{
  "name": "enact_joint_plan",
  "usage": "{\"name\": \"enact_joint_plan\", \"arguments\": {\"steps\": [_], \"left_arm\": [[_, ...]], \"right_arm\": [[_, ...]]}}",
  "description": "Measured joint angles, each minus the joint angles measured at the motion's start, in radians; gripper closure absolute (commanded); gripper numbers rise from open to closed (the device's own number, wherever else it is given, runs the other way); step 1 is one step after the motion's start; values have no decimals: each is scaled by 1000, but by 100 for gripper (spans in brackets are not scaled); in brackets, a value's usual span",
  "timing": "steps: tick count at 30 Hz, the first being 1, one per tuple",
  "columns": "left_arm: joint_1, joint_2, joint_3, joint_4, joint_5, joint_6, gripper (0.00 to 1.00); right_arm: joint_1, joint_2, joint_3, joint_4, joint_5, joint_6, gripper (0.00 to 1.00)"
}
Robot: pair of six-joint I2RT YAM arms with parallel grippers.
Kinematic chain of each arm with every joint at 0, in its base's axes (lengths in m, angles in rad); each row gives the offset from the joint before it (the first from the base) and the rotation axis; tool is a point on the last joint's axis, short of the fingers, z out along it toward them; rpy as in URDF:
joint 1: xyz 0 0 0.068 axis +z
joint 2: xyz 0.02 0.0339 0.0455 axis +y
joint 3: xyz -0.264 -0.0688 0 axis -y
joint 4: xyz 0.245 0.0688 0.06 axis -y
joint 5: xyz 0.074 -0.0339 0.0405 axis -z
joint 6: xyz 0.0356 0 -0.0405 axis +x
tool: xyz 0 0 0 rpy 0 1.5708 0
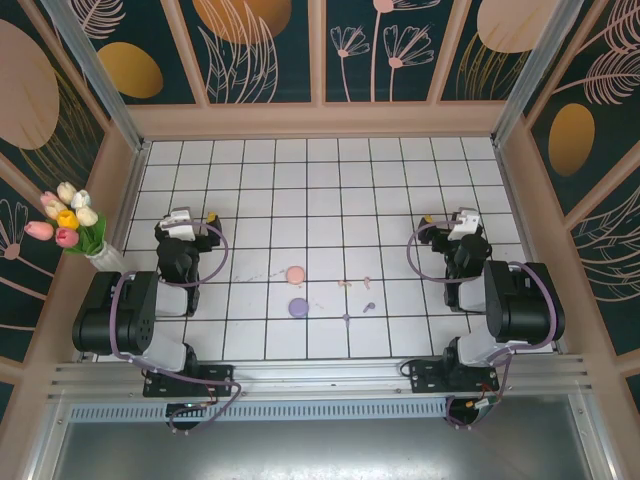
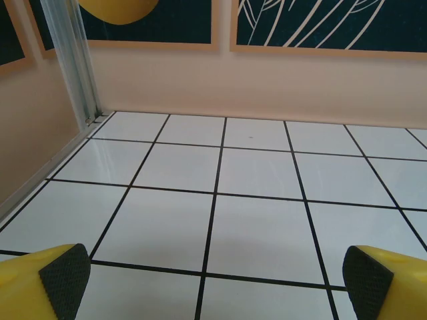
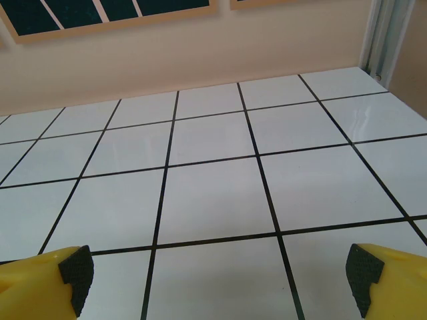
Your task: Insert the wireless bluetooth earbuds into the charging case
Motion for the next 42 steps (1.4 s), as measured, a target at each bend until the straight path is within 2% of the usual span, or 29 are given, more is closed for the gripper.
{"name": "enact_joint_plan", "arguments": {"steps": [21, 26, 29, 32, 35, 38, 42], "left_arm": [[0, -2, 0, -4, -3, -1, 1], [0, -110, 62, -178, -48, -19, 1], [0, -201, 126, -296, -71, -54, 1], [0, -292, 191, -437, -76, -123, 1], [0, -365, 274, -616, -67, -229, 1], [0, -406, 364, -809, -32, -343, 1], [0, -437, 452, -1060, 50, -488, 1]], "right_arm": [[-1, -6, 2, -10, 5, 4, 1], [-1, -171, 55, -216, 48, 42, 1], [-3, -282, 135, -375, 89, 153, 1], [-22, -317, 265, -589, 131, 294, 1], [-27, -307, 385, -782, 124, 362, 8], [21, -300, 469, -964, 84, 381, 13], [134, -296, 575, -1192, -2, 393, 18]]}}
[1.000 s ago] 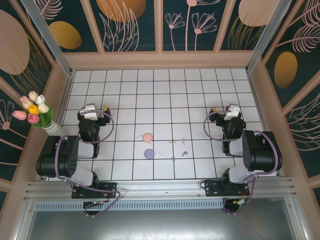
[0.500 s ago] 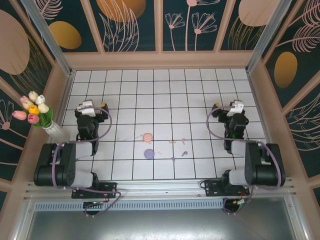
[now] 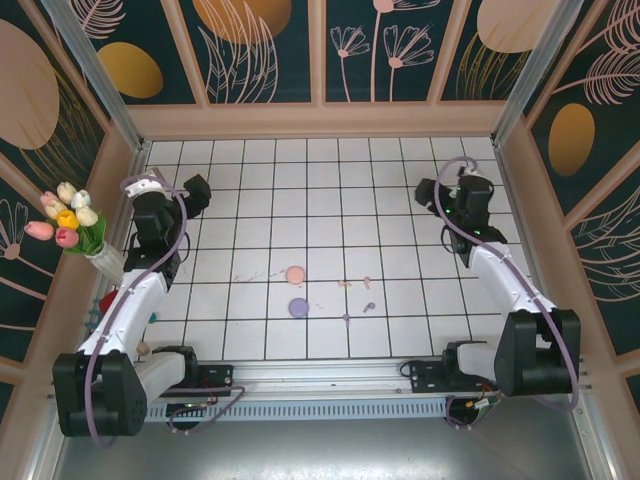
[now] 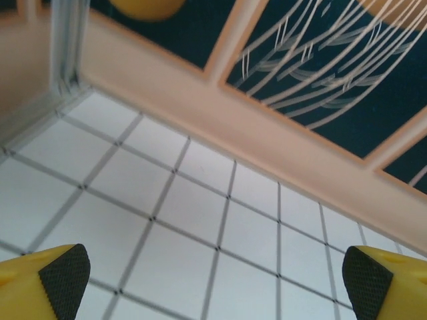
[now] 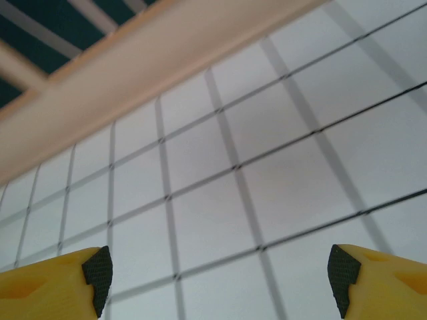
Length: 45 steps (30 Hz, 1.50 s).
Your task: Insert the wireless bluetooth earbuds into the charging case
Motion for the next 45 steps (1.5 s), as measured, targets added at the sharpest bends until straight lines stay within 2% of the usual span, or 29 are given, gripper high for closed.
{"name": "enact_joint_plan", "arguments": {"steps": [7, 11, 15, 21, 26, 31, 38, 45], "left_arm": [[0, 16, 47, -325, 243, -143, 1], [0, 95, 80, -415, 362, -163, 2], [0, 119, 84, -459, 401, -163, 1], [-9, 119, 84, -461, 393, -163, 2], [-34, 137, 85, -458, 360, -161, 1], [-41, 163, 85, -447, 313, -149, 1], [-41, 211, 85, -404, 249, -145, 1], [-41, 272, 137, -405, 214, -127, 1]], "right_arm": [[146, -31, 49, -216, -210, 116, 20], [203, -56, 34, -236, -304, 197, 23], [243, -50, 12, -246, -332, 245, 25], [400, 94, 66, -304, -229, 261, 30], [603, 320, 266, -410, -53, 260, 32], [749, 514, 468, -487, 93, 257, 33], [863, 743, 668, -590, 168, 269, 33], [918, 838, 777, -669, 185, 292, 31]]}}
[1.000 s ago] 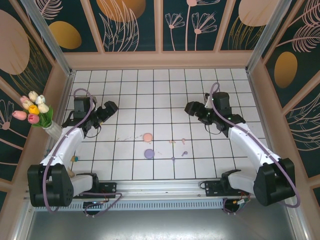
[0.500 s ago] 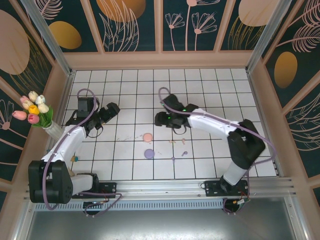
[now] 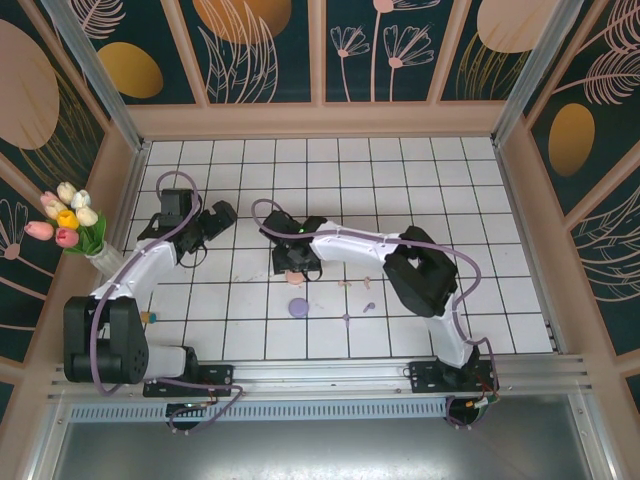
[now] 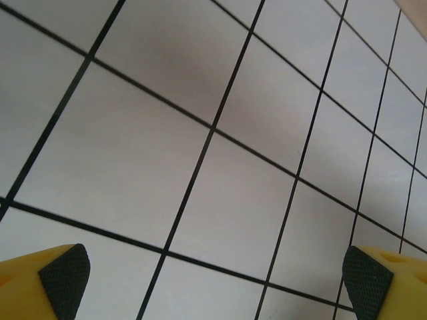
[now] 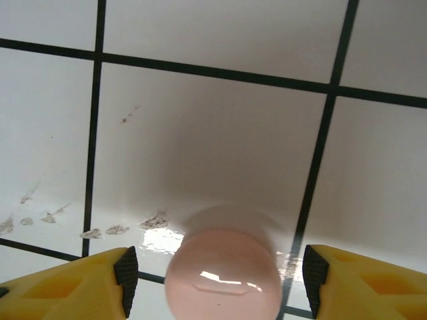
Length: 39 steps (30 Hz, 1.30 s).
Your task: Insert the wireless bluetooth earbuds into the charging case
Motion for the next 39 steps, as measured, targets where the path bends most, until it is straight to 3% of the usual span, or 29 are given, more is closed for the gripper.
{"name": "enact_joint_plan", "arguments": {"steps": [17, 39], "left_arm": [[0, 1, 38, 0, -26, 26, 1], [0, -3, 35, 0, -25, 26, 1]], "right_arm": [[23, 67, 58, -72, 20, 53, 30], [34, 108, 88, -113, 53, 78, 36]]}}
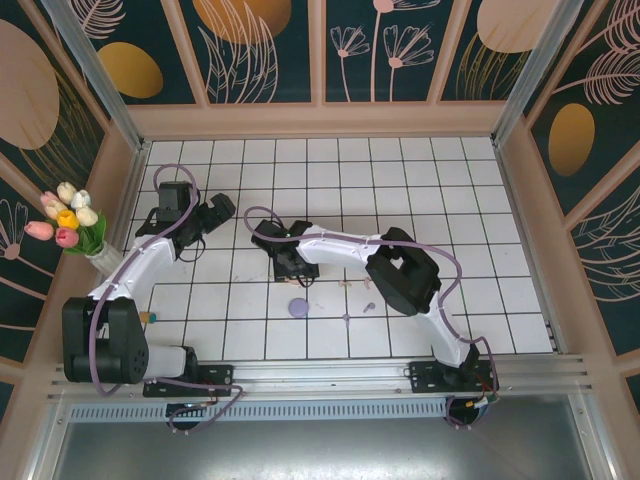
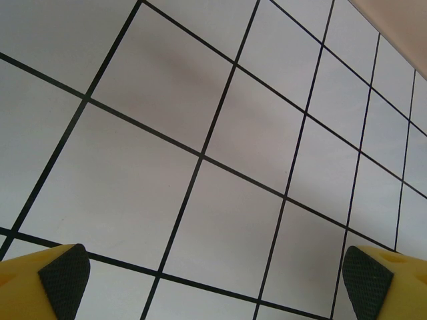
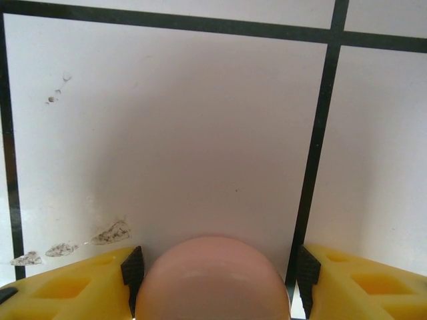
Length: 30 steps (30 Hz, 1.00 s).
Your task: Insert the wireless bluetooth earbuds into the charging case
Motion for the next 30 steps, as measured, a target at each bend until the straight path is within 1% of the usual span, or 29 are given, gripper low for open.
{"name": "enact_joint_plan", "arguments": {"steps": [9, 13, 16, 19, 21, 26, 30], "left_arm": [[0, -5, 0, 0, 0, 0, 1], [0, -5, 0, 0, 1, 0, 1], [0, -5, 0, 0, 1, 0, 1], [0, -5, 0, 0, 1, 0, 1], [0, -5, 0, 0, 3, 0, 1], [0, -5, 0, 2, 12, 0, 1], [0, -5, -5, 27, 49, -1, 1]], "right_arm": [[23, 2, 3, 0, 15, 4, 36], [25, 2, 3, 0, 15, 7, 37], [25, 2, 3, 2, 14, 9, 43], [26, 2, 3, 3, 14, 15, 51], [25, 2, 3, 4, 14, 18, 53], [17, -3, 2, 7, 14, 21, 55], [-25, -32, -31, 33, 12, 21, 55]]}}
